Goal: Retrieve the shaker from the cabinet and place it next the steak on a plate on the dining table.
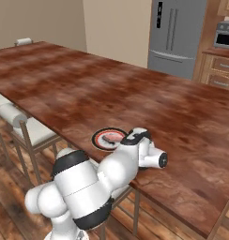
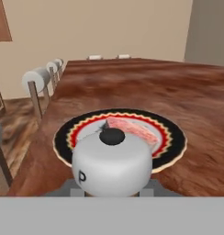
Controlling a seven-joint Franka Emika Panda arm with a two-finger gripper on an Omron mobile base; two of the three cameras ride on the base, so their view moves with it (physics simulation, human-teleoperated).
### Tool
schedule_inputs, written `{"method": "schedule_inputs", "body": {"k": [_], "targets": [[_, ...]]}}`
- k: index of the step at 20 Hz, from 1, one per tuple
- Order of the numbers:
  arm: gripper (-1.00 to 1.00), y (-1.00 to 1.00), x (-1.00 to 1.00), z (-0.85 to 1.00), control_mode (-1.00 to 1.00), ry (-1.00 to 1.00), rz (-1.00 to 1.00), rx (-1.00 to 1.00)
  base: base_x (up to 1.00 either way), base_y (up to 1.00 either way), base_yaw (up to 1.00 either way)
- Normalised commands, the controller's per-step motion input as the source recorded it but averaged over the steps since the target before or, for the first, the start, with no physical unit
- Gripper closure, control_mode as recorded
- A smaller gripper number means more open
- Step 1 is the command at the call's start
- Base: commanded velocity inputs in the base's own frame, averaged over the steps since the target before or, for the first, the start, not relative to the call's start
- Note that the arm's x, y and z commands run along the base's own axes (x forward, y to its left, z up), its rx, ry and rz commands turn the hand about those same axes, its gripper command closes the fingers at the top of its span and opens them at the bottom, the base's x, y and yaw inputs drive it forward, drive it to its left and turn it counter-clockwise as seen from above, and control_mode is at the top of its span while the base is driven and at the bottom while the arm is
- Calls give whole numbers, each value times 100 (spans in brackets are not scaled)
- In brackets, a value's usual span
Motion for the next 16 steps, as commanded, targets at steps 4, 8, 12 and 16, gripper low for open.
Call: {"method": "schedule_inputs", "body": {"k": [4,8,12,16], "targets": [[100,-7,26,-38,-100,0,4,0,0,0,0],[100,-6,23,-30,-100,0,4,0,0,0,0],[-100,0,10,-17,-100,0,1,0,0,0,0],[-100,0,-9,-2,-100,-2,0,0,0,0,0]]}}
